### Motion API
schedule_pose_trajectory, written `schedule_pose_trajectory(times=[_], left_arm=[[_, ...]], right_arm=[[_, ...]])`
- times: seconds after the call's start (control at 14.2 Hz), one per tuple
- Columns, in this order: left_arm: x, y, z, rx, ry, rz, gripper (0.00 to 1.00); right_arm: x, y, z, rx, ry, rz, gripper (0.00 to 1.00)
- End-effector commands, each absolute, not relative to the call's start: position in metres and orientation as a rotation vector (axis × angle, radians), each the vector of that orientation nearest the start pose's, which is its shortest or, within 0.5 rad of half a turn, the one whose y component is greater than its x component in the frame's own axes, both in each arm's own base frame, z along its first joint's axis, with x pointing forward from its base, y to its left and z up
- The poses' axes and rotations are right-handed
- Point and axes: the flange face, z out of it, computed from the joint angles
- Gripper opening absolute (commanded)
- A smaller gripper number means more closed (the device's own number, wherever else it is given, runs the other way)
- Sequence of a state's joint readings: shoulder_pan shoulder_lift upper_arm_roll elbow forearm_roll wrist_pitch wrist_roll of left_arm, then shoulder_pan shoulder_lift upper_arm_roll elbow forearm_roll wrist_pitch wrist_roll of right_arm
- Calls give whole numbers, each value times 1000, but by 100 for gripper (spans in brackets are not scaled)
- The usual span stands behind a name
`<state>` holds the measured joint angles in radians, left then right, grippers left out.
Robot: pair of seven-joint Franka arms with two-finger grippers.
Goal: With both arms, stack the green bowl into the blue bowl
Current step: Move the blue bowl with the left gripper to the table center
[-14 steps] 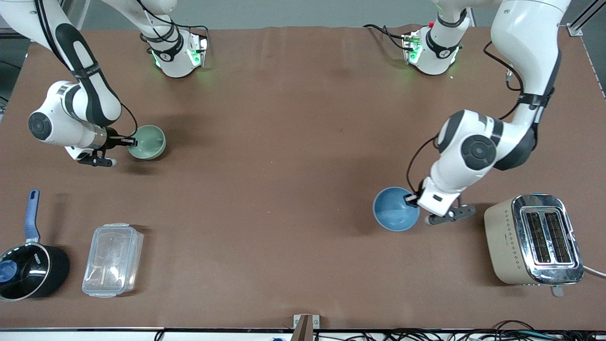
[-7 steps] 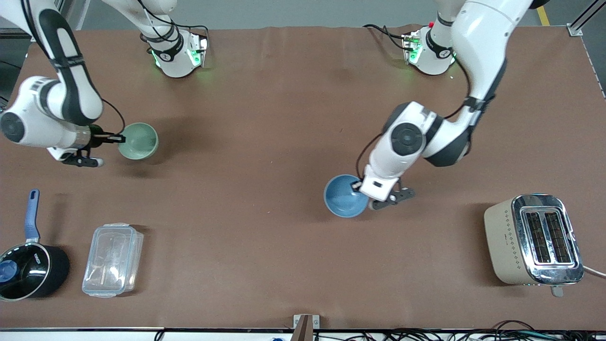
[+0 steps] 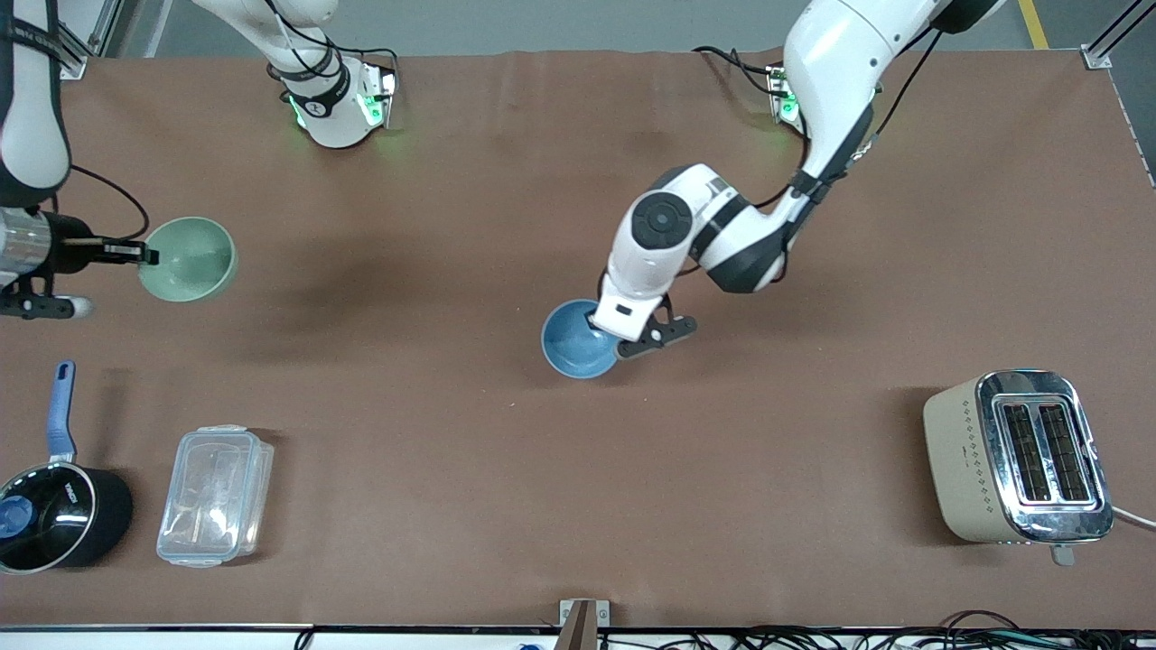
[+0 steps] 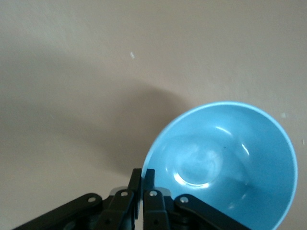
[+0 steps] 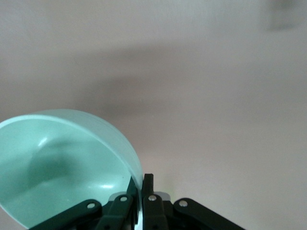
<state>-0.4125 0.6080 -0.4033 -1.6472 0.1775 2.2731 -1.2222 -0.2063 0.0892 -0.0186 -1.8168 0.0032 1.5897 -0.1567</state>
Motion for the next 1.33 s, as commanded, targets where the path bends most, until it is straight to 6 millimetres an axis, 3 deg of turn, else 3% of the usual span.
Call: schedule_pose_trajectory(times=[0.0, 0.07, 0.28, 0.42, 0.56, 0.63, 0.7, 0.77, 0.84, 0.91, 1.05, 1.12, 1.26], left_arm=[[469, -512, 270, -3176, -577, 85, 0], [462, -520, 270, -3190, -574, 77, 0], [448, -535, 244, -3216, -552, 93, 0], [442, -541, 227, -3222, -550, 106, 0], [442, -541, 224, -3221, -551, 110, 5], [442, -541, 224, -3223, -552, 109, 19], [443, -541, 225, -3223, -559, 108, 43], [444, -541, 228, -3225, -559, 100, 77], [446, -540, 234, -3229, -549, 80, 100], [450, -538, 243, -3229, -545, 53, 100], [465, -522, 286, -3215, -561, -4, 100], [470, -515, 316, -3200, -560, -39, 100], [498, -477, 375, -3196, -585, -132, 100]], right_arm=[[563, -97, 528, -3100, 28, 341, 0], [568, -87, 546, -3117, 4, 289, 0], [577, -72, 582, -3134, -31, 153, 0], [581, -58, 595, -3129, -67, 100, 0], [584, -23, 600, -3139, -130, 82, 0], [584, -16, 600, -3137, -78, 79, 0], [585, -15, 603, -3135, -53, 55, 0], [585, -15, 603, -3135, -51, 57, 0], [585, -14, 600, -3127, -50, 64, 0], [584, -11, 598, -3094, -47, 75, 0], [583, -4, 586, -3039, -37, 115, 0], [582, 7, 579, -3034, 20, 146, 0], [580, 46, 568, -3041, 96, 193, 0]])
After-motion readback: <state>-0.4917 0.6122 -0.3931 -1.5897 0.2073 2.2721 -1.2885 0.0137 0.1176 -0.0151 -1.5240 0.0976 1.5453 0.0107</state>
